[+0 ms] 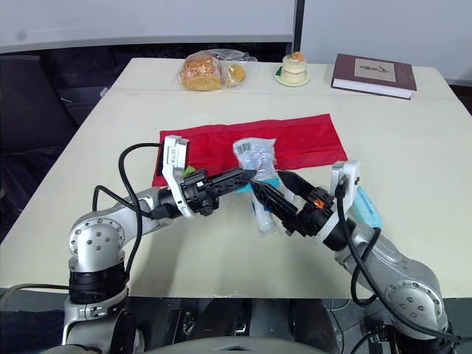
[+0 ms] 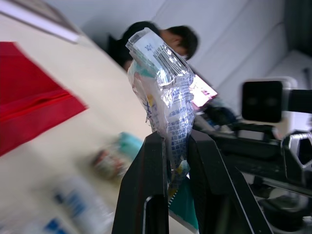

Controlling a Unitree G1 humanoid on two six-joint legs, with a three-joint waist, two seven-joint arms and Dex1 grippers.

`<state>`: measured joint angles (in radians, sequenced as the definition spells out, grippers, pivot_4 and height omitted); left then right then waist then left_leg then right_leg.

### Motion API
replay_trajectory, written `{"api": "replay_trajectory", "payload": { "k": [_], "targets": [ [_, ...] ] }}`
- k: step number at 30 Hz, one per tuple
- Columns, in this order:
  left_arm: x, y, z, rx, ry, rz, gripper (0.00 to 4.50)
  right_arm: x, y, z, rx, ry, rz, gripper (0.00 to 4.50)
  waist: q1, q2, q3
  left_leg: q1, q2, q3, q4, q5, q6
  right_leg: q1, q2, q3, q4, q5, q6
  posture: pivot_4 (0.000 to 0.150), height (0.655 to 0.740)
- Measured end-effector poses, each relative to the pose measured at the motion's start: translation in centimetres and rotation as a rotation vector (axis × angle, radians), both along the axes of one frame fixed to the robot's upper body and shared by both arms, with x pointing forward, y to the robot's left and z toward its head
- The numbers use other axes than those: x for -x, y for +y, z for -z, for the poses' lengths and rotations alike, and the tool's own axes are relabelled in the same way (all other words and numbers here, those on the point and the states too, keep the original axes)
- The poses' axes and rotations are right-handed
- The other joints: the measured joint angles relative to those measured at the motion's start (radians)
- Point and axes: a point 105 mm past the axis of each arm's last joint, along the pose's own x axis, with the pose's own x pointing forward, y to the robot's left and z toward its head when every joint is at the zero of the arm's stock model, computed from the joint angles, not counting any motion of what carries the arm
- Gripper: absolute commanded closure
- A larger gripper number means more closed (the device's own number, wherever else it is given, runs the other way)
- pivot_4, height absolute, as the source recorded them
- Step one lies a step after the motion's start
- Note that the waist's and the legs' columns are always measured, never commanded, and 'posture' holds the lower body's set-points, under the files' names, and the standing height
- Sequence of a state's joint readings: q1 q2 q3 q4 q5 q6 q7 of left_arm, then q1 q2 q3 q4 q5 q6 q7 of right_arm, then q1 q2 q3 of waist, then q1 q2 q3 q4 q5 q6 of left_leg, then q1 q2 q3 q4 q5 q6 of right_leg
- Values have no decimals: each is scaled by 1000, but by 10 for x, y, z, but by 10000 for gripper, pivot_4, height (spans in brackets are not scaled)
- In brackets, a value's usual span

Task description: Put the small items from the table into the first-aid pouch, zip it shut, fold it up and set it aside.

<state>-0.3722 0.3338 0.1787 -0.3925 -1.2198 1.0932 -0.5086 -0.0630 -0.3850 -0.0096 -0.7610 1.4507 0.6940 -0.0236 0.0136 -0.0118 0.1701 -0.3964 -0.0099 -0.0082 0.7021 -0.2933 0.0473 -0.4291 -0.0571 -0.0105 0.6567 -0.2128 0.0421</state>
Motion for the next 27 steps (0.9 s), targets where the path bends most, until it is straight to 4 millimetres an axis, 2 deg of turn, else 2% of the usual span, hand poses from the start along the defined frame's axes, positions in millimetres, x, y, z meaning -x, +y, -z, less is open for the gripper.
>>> {"api": "replay_trajectory", "payload": {
  "k": [3, 9, 12, 15, 16, 19, 20, 26, 27],
  "targets": [
    [7, -10, 0, 22, 16, 79, 43824, 0, -1, -4, -93, 83, -28, 0, -2, 0, 0, 0, 0, 1, 0, 0, 0, 0, 2, 0, 0, 0, 0, 1500, 7289],
    [7, -10, 0, 64, 43, 110, 43824, 1, -3, -5, -101, 103, -48, 0, -3, 0, 0, 0, 1, 1, 0, 0, 0, 0, 3, 0, 0, 0, 0, 1500, 7289],
    [8, -12, 1, 68, 50, 125, 43824, 2, -4, -7, -125, 104, -48, 9210, -3, 0, 0, 0, 1, 1, 0, 0, 0, 0, 3, 0, 0, 0, 0, 1500, 7289],
    [10, -12, -1, 84, 40, 143, 43824, 1, -7, -7, -135, 109, -34, 22539, -2, 0, 0, 0, 1, 1, 0, 0, 0, 0, 3, 0, 0, 0, 0, 1500, 7289],
    [10, -12, -2, 90, 36, 147, 43824, 0, -8, -7, -135, 112, -28, 28852, -2, 0, 0, 0, 1, 1, 0, 0, 0, 0, 3, 0, 0, 0, 0, 1500, 7289],
    [11, -12, -3, 101, 27, 152, 43824, -1, -10, -7, -140, 111, -16, 41039, -2, 0, 0, 0, 1, 1, 0, 0, 0, 0, 3, 0, 0, 0, 0, 1500, 7289],
    [10, -12, -3, 101, 28, 147, 43824, -1, -10, -7, -142, 110, -16, 43702, -2, 0, 0, 0, 1, 1, 0, 0, 0, 0, 3, 0, 0, 0, 0, 1500, 7289],
    [11, -13, 3, 101, 50, 134, 43824, -1, -10, -4, -128, 120, -11, 44656, -2, 0, 0, 0, 1, 1, 0, 0, 0, 0, 3, 0, 0, 0, 0, 1500, 7289],
    [10, -13, 3, 99, 51, 131, 38916, -1, -10, -4, -126, 119, -9, 44656, -2, 0, 0, 0, 1, 1, 0, 0, 0, 0, 3, 0, 0, 0, 0, 1500, 7289]
  ]
}}
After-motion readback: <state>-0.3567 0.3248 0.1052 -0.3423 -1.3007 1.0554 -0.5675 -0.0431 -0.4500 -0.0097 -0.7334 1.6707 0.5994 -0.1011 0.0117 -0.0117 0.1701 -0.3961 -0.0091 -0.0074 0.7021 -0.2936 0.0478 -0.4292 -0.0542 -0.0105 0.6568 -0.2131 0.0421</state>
